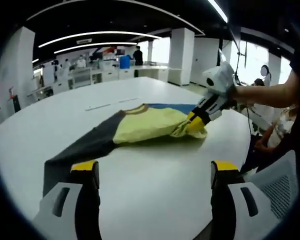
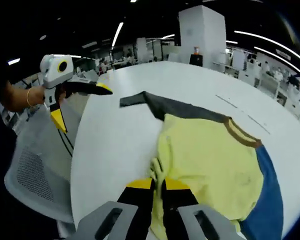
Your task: Fold the garment on the visible template until the final outline fits inside the template.
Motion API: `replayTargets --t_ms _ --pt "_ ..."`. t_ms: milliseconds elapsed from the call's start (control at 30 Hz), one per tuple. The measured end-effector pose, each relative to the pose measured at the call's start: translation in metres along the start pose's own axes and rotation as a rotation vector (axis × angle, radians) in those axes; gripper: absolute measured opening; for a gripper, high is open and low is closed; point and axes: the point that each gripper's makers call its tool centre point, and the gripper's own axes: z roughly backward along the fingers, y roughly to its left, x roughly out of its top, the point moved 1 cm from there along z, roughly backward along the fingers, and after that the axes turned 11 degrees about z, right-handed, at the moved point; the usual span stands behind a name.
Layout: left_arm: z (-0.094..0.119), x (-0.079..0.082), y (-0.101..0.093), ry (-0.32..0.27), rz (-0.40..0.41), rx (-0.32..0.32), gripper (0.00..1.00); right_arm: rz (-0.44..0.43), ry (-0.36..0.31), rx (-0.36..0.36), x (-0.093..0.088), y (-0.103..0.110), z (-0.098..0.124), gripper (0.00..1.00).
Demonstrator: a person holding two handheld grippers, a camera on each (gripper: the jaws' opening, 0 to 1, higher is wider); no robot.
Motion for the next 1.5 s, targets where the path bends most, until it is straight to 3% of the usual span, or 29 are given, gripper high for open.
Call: replayTargets --t_ms 167,433,967,1300,1500 --pt "-0.007 0.002 -0.003 0.003 -0.003 -0.014 0.86 -0.051 -0.037 -0.025 0.012 -0.021 0.010 0.02" --pt "-0.015 0.007 -0.003 0.002 -0.003 -0.020 0.84 -0.110 -0.049 -0.049 0.013 -0.052 0.015 0.02" --pt "-0.026 0.001 -0.001 0.031 0.022 -0.026 0.79 -0.247 0.013 -0.089 -0.025 -0.097 -0.012 0.02" --pt "-0.033 -0.002 -0.001 0.033 0.042 -0.031 0.75 -0.265 0.060 -0.116 -0.040 -0.104 -0.024 0.03" --pt "-0.034 -0.005 0.002 0.038 0.044 -0.020 0.72 -0.333 0.055 -0.121 -0.047 -0.104 -0.028 0.03"
